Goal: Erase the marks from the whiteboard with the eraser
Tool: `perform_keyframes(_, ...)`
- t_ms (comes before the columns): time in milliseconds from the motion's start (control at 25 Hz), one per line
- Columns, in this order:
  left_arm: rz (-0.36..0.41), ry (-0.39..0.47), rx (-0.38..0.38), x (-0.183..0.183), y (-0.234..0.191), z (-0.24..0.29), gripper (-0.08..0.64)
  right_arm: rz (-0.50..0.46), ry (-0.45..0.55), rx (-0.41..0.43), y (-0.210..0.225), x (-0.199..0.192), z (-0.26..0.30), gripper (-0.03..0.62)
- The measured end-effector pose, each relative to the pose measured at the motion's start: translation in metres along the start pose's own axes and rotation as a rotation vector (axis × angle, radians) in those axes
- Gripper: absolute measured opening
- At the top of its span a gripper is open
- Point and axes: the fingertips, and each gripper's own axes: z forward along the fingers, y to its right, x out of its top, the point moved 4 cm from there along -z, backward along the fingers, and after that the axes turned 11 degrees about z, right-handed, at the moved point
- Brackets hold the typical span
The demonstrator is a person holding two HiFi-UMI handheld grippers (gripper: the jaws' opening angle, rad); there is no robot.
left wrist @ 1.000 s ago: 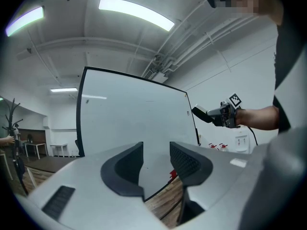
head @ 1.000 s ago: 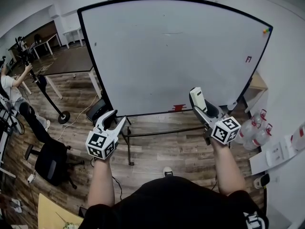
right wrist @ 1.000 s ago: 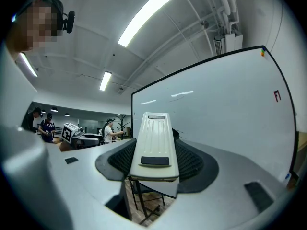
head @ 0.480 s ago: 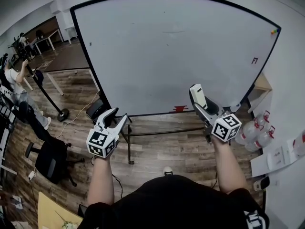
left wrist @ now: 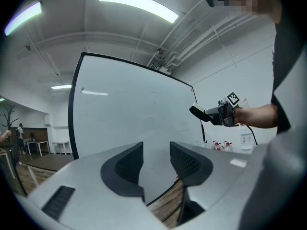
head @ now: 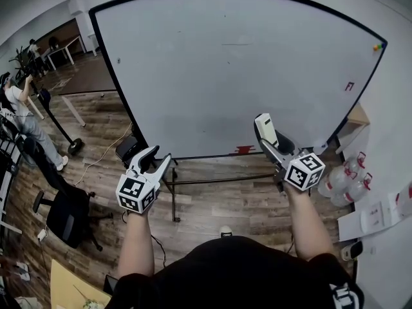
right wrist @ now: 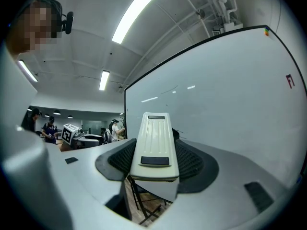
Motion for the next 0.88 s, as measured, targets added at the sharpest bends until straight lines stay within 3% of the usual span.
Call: perform_keyframes(880, -0.025, -0.014, 0.036, -0.015, -0.026, 0.032, 0.181, 0.006, -0.025, 0.021, 0.03, 0.006, 0.046, 0.25)
